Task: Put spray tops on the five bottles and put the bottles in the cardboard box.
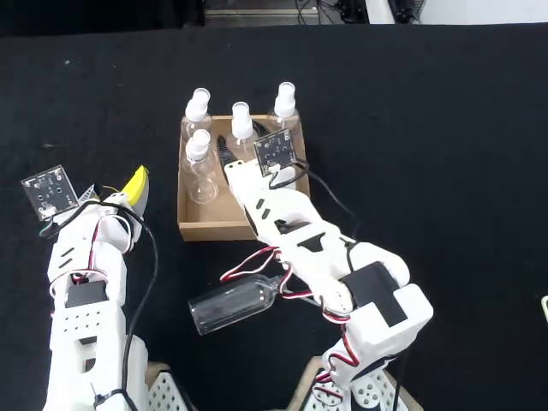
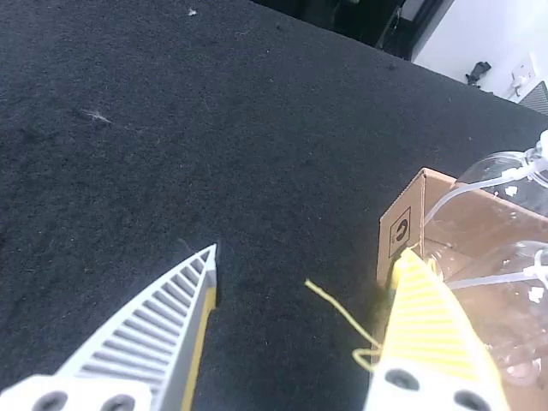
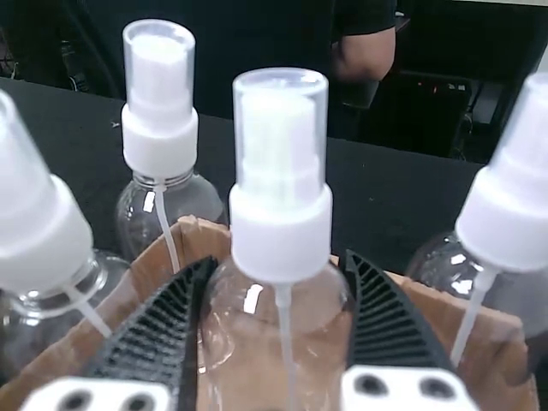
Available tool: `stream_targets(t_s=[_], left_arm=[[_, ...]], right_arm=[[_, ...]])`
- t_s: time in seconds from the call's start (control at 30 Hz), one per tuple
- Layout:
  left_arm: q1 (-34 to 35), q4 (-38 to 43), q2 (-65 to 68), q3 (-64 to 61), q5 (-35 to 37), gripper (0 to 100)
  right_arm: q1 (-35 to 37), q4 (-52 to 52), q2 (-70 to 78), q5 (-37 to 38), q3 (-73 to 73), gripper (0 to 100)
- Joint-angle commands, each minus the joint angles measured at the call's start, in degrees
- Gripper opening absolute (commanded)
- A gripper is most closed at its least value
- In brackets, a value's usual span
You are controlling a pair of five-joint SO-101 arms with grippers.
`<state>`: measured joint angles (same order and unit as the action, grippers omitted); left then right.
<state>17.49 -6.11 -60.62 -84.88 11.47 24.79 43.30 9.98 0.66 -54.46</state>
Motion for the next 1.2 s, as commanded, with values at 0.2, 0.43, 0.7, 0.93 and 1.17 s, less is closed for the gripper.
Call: stream_targets(t_s=[0.2, 0.43, 0.7, 0.93, 1.17], left_arm=[[0.5, 1.3, -0.9, 1.2, -0.2, 30], [0.5, 1.4, -0.9, 1.2, -0.2, 30], [0.5, 1.4, -0.9, 1.3, -0.2, 30], [0.5, 1.5, -0.9, 1.2, -0.2, 30], [0.5, 1.5, -0.9, 1.2, -0.2, 30]], right_arm=[[0.4, 1.8, 3.3, 0.4, 4.2, 14.6], [0.4, 1.8, 4.9, 0.4, 5.1, 14.6], [0.4, 1.8, 4.8, 0.6, 4.9, 14.9], [0.5, 1.8, 4.8, 0.7, 4.9, 14.9], [0.5, 1.8, 4.8, 0.7, 4.9, 15.0]])
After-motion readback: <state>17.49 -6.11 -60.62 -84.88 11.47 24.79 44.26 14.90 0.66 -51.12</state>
